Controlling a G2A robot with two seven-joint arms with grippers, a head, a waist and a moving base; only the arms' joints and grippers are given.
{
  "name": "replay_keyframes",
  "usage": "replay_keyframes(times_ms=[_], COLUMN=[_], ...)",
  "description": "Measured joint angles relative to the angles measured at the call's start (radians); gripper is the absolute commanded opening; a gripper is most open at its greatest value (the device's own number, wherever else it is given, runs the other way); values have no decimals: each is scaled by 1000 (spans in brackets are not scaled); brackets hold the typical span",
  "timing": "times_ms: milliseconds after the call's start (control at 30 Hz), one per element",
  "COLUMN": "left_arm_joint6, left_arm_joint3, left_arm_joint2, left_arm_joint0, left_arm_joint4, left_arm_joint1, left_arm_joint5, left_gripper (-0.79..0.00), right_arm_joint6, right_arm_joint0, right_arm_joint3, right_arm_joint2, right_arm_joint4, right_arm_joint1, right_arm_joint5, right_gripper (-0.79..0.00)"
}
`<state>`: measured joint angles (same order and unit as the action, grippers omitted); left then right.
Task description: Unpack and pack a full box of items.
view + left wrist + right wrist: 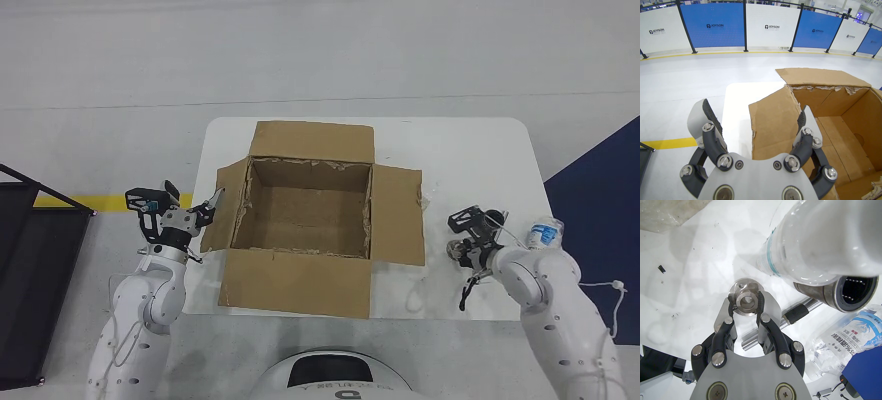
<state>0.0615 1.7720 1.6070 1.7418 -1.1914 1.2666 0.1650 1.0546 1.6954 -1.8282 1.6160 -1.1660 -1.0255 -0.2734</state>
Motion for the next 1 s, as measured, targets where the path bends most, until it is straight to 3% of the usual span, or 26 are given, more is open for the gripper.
replay_keyframes(times_ms=[433, 767, 1000], left_arm_joint6=[0, 0, -5], left_arm_joint3=[0, 0, -5], left_arm_joint2=[0, 0, -14], left_arm_joint0=[0, 0, -9], left_arm_joint4=[0, 0, -37], left_arm_joint1=[0, 0, -2], left_arm_joint5=[0, 0, 15], left_gripper=[0, 0, 0], right_arm_joint6=[-70, -312, -305], right_arm_joint0=[91, 261, 237], right_arm_joint3=[-63, -84, -100], right_arm_joint2=[98, 371, 376], right_arm_joint4=[95, 572, 747], right_arm_joint1=[7, 9, 15], right_arm_joint5=[-47, -291, -343], right_gripper=[-785, -785, -785])
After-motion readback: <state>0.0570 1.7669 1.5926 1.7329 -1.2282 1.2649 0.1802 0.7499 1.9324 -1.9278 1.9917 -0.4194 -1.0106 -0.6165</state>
